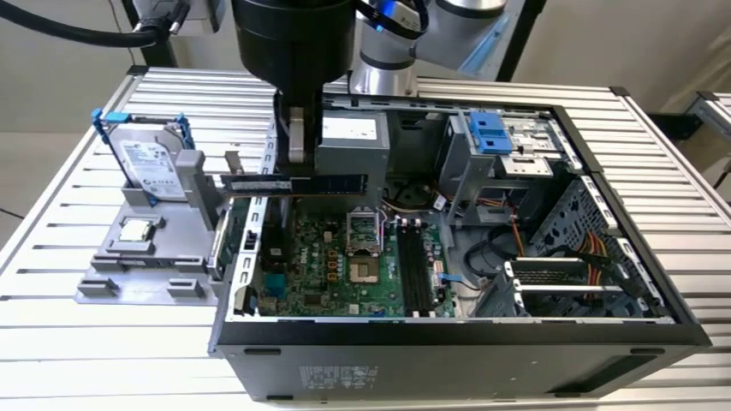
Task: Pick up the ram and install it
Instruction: 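Pick up the ram and move it above insertion slot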
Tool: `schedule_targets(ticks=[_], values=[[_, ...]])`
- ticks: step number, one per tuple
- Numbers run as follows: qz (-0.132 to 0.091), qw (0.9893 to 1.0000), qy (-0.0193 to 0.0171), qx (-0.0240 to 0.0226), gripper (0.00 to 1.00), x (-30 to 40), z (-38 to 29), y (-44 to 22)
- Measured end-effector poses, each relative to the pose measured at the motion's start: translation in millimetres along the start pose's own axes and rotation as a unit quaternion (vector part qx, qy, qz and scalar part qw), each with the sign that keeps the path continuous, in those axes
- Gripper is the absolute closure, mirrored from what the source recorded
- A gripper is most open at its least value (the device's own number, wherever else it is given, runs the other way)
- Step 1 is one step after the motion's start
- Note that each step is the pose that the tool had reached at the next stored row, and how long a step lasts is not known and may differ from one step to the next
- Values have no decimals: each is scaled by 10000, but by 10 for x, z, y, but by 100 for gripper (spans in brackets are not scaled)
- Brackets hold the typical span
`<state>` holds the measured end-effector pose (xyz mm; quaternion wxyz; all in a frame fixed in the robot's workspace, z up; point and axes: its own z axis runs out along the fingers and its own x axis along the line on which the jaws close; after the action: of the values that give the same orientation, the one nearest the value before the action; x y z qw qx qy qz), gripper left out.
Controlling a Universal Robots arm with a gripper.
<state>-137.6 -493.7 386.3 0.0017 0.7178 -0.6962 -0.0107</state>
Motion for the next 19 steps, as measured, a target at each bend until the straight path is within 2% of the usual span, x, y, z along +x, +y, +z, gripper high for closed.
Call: schedule_targets(ticks=[19], values=[[3, 10000, 1, 0, 100, 7, -4, -242]])
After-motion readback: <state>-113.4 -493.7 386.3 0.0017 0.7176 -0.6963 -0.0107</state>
